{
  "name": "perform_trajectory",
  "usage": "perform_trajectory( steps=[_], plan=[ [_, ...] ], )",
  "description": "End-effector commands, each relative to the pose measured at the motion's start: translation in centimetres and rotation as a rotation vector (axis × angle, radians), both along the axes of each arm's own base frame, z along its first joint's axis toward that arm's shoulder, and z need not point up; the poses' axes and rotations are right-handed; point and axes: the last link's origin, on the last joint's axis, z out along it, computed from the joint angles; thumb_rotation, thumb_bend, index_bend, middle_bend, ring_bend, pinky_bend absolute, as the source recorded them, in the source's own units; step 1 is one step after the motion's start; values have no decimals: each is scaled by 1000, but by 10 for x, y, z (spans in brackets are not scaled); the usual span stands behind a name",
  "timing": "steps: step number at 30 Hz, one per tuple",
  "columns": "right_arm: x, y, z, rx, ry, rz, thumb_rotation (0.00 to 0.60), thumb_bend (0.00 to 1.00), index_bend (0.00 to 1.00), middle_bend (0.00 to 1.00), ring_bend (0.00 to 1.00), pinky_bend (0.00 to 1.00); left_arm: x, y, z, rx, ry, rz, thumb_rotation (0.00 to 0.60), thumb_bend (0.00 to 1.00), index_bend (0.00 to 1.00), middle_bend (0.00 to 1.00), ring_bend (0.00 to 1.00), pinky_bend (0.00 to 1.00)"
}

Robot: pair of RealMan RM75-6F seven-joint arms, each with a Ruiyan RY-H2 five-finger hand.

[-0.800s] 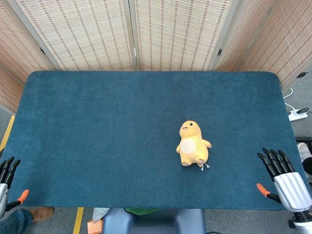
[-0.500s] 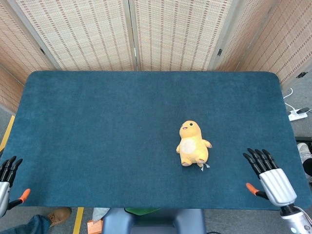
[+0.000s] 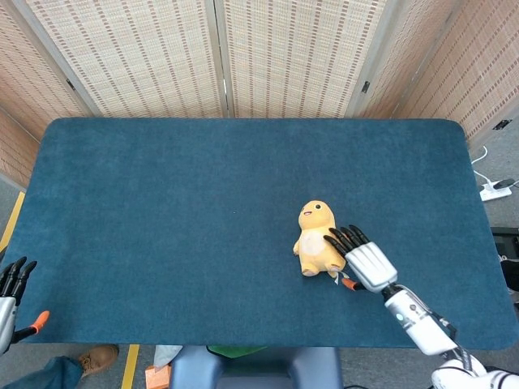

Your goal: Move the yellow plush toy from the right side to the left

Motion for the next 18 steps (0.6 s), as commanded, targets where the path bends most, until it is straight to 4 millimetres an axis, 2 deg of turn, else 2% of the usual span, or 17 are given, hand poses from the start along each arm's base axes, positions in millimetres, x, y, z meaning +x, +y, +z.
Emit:
perform_trajectory(
  steps=[1, 3, 4, 6, 7, 8, 10, 11, 13, 18],
  plan=[
    [6, -16, -20, -5, 13, -18, 600, 220, 0, 0, 0, 0, -1, -1, 1, -1, -2, 3, 600, 271, 0, 0, 0, 185],
    [7, -18, -25, -8, 11, -15, 600, 269, 0, 0, 0, 7, -1, -2, 1, -2, -3, 1, 600, 271, 0, 0, 0, 185],
    [8, -18, -27, -15, 18, 1, 600, 306, 0, 0, 0, 49, -1, -2, 1, -4, -3, 0, 600, 271, 0, 0, 0, 185],
    [12, -20, -28, -59, 8, 40, 600, 392, 48, 82, 66, 285, -1, -3, 1, -6, -4, 0, 600, 271, 0, 0, 0, 184],
    [15, -19, -28, -98, -15, 68, 600, 448, 162, 222, 196, 480, -1, -3, 1, -6, -4, 0, 600, 271, 0, 0, 0, 184],
    [18, -18, -29, -116, -35, 90, 600, 514, 350, 438, 399, 692, -1, -3, 1, -6, -5, 0, 600, 271, 0, 0, 0, 185],
    [25, -14, -31, -126, -88, 160, 600, 604, 566, 645, 607, 865, 0, -3, 1, -8, -7, -2, 600, 270, 0, 0, 0, 185],
    [29, -12, -31, -127, -117, 190, 600, 646, 626, 694, 661, 910, 0, -4, 1, -9, -8, -4, 600, 270, 0, 0, 0, 185],
    [41, -9, -33, -118, -185, 273, 600, 684, 674, 729, 697, 940, 1, -4, 0, -12, -9, -6, 600, 270, 0, 0, 0, 184],
    [82, -1, -46, -44, -369, 448, 600, 699, 687, 736, 706, 947, 1, -3, 0, -15, -13, -10, 600, 270, 0, 0, 0, 184]
  ],
)
